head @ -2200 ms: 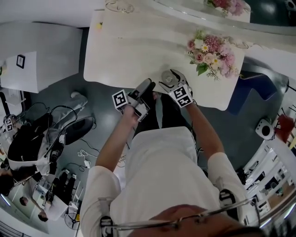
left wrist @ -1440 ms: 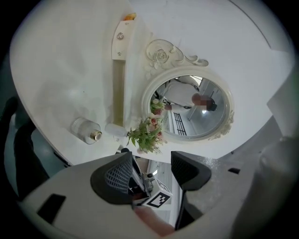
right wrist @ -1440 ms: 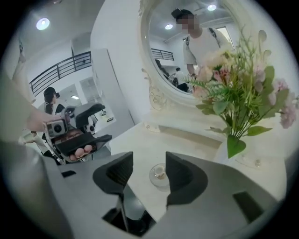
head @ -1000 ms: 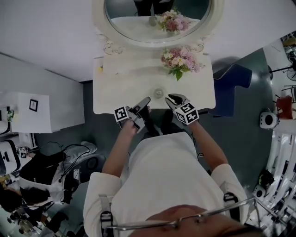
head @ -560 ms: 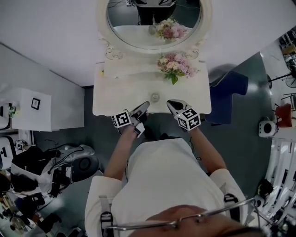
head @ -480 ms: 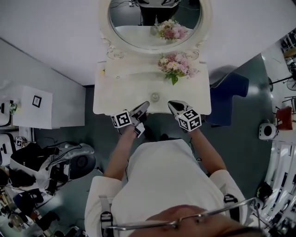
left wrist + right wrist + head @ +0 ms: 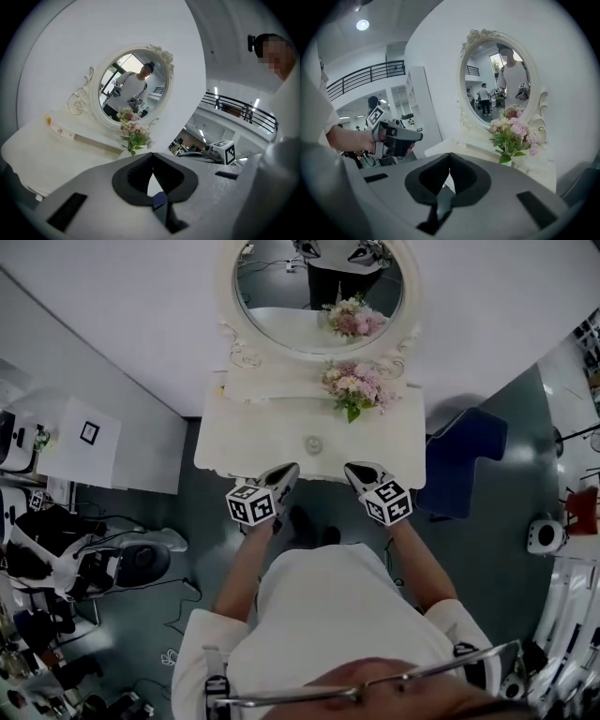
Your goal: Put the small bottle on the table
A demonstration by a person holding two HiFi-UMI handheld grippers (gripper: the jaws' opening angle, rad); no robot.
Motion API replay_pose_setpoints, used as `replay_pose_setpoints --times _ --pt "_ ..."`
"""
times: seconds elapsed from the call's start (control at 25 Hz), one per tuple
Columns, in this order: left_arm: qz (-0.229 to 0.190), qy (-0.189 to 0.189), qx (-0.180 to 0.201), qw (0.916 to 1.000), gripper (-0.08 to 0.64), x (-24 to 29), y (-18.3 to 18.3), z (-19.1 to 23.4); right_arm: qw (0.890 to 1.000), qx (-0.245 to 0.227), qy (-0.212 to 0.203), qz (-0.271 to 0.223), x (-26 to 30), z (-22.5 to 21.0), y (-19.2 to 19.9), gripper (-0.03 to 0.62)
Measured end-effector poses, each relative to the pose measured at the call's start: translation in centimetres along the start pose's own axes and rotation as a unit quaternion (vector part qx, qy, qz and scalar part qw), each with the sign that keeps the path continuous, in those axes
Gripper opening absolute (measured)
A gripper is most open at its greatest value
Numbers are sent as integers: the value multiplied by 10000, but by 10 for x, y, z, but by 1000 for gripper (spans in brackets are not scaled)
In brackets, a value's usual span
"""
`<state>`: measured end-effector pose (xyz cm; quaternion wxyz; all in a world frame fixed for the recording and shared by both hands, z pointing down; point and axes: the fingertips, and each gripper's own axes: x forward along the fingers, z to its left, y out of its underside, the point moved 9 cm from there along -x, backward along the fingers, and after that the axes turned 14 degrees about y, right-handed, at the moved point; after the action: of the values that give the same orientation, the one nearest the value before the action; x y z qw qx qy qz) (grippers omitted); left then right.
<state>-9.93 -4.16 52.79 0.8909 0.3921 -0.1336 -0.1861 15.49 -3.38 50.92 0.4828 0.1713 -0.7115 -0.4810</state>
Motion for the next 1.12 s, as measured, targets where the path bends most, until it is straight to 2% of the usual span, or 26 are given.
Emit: replay_pose_setpoints --times 0.2,0.44,0.6,0.8,1.12 --pt "-215 -55 238 9995 3 -23 3 -23 9995 97 -111 -284 -6 7 -2 6" --pt "1 -214 670 9975 3 -47 9 -28 9989 25 -38 -463 -12 20 -2 6" --pt "-73 -49 755 9971 3 -59 1 -28 9982 22 233 -559 -18 23 -8 6" --pt "26 197 1058 9942 3 -72 -18 -29 9949 11 547 -843 -26 29 -21 6" --pt "65 452 965 9943 3 -75 -33 -18 9929 78 709 -952 -20 46 -34 6"
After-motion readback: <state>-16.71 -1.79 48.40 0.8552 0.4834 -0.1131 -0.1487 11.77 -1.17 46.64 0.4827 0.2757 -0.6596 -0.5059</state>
